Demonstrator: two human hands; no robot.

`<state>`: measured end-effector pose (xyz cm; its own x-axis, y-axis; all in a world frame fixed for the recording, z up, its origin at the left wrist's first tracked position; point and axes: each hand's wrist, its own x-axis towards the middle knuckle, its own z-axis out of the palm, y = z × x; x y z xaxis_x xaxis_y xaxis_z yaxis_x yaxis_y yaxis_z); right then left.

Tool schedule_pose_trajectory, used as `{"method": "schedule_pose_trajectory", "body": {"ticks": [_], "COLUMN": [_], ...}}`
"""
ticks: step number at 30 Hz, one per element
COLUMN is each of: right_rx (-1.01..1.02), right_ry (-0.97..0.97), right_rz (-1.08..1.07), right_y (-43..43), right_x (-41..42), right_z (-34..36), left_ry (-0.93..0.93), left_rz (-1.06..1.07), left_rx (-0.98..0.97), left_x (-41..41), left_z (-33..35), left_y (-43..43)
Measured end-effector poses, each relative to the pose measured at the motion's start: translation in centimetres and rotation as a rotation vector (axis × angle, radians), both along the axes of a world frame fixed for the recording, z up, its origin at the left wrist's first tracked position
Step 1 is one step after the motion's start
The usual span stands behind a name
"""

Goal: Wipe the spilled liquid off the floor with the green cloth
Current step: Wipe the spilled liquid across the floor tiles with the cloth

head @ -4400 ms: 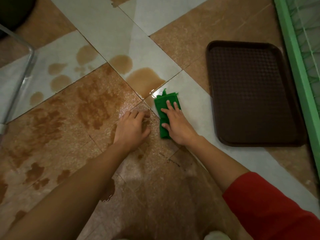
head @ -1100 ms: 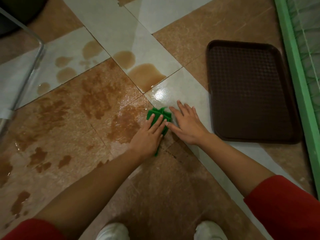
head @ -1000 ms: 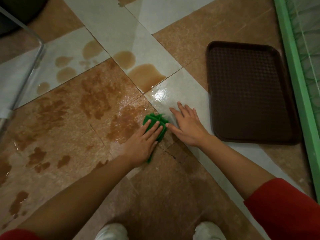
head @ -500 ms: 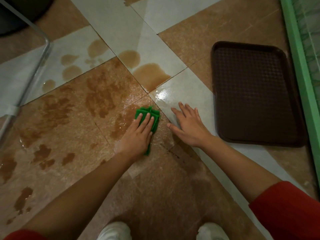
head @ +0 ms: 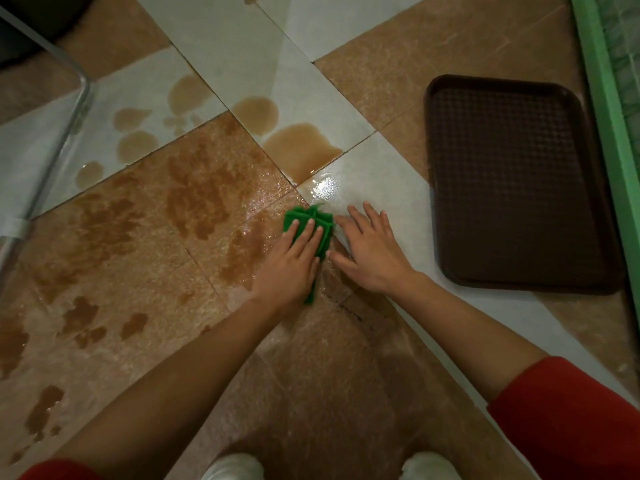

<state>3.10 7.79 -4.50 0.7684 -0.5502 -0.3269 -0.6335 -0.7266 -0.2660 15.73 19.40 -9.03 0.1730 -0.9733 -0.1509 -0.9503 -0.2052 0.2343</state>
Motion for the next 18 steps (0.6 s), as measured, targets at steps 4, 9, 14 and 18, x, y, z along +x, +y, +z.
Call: {"method": "schedule_pose_trajectory", "body": {"ticks": [4,9,14,18], "right_rx": [0.008,0.024,0.047,0.055], "right_ry": [-0.016,-0.037,-0.049,-0.064], "right_rz": [-0.003,-0.069,-0.058,-0.068], "right_y": [-0.2,-0.8,-0.5,-0.4], "right_x": [-0.2,-0.6,-0.3,-1.0], "right_z": [-0.2,-0.2,-0.3,-0.4], "left_ry": [-0.028,-0.031,-0.062,-0.101], "left_rz": [0.12,0.086,0.077,0.169], "left_rx": [-0.002,0.025,0.042,0.093], "left_x": [1.4,-0.2,1.8,2.2], "left_z": [0.4,0.2,0.0,0.5], "left_y": [-0.9,0.0,-1.6,-0.6]}}
